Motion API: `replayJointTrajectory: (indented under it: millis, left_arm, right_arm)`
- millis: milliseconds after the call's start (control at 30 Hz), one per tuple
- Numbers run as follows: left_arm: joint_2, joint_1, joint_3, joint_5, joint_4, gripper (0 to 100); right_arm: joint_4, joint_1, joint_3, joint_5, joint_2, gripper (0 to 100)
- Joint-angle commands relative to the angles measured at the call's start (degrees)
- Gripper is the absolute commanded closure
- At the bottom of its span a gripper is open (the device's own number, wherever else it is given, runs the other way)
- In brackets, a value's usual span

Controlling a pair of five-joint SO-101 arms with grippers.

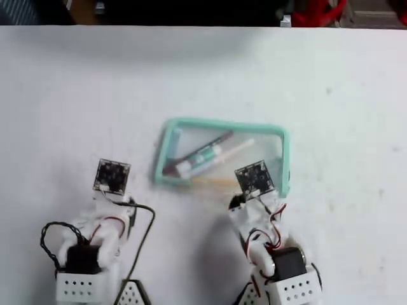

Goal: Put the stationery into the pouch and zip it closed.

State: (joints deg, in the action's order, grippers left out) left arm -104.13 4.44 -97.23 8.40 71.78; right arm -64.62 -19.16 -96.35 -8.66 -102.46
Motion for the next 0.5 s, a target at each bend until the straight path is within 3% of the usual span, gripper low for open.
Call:
replayJointTrajectory:
  millis: [0, 467]
  left_arm:
    - [-0.57, -0.48, 0.18, -0.88, 2.02, 89]
    - [-0.57, -0.48, 0.18, -0.88, 2.02, 89]
  right_arm:
    - [-7.60, 0.13, -0.53, 0.26, -0.75, 98.1]
    - [-8.22, 6.55, -0.53, 0.18, -0.75, 98.1]
